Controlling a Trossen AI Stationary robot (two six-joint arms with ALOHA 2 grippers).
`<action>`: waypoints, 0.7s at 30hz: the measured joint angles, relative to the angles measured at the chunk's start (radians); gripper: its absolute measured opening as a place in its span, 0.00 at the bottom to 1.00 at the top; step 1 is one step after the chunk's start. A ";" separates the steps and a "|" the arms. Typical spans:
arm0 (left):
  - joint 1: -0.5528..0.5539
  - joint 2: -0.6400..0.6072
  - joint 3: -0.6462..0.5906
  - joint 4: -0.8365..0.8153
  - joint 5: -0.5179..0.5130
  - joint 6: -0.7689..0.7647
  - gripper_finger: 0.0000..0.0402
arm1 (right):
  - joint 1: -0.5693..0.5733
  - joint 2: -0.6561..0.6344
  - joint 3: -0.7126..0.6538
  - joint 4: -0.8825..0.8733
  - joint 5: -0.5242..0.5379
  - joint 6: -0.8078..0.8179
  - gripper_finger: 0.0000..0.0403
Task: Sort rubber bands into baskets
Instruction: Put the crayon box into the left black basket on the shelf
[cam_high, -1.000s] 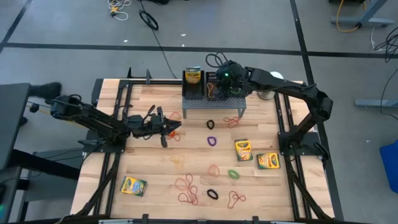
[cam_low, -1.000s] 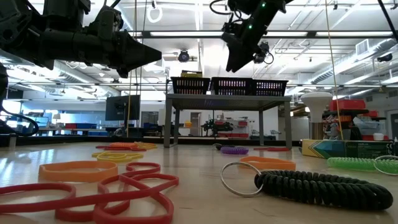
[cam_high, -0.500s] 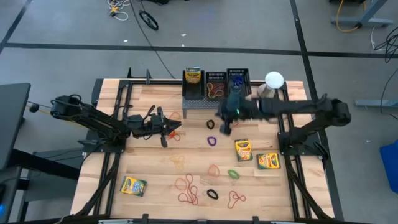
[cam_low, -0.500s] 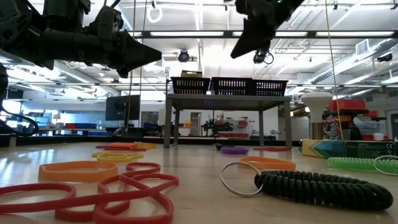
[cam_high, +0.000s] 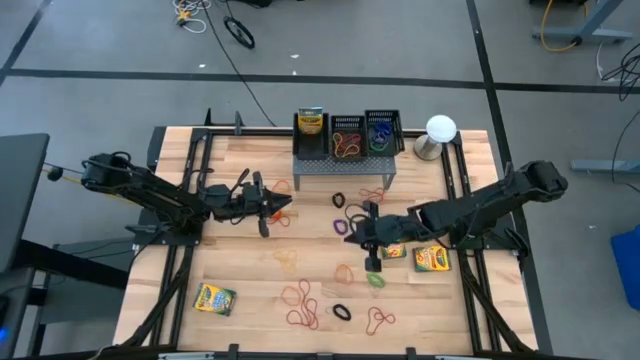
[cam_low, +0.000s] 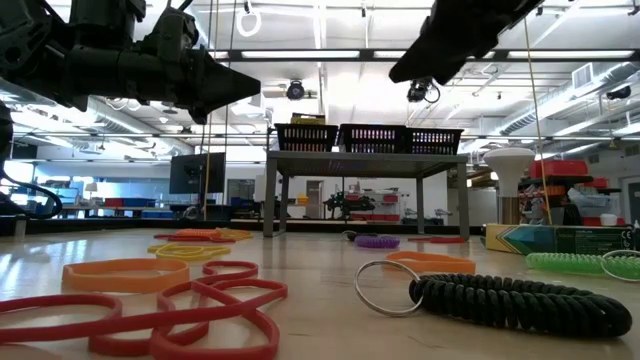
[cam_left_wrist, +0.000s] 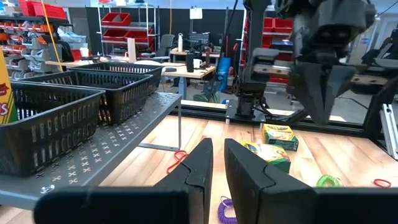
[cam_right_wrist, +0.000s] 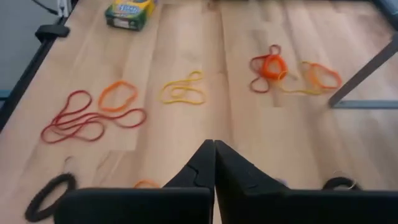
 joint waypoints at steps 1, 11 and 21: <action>0.000 0.000 0.000 0.002 0.000 0.000 0.11 | 0.006 0.000 0.000 0.001 0.001 0.001 0.01; 0.002 0.000 0.000 -0.012 -0.082 0.000 0.11 | 0.057 0.000 0.000 0.035 0.002 -0.001 0.05; 0.016 0.000 0.020 -0.024 -0.030 -0.124 0.11 | 0.061 0.000 0.000 0.053 0.001 0.000 0.02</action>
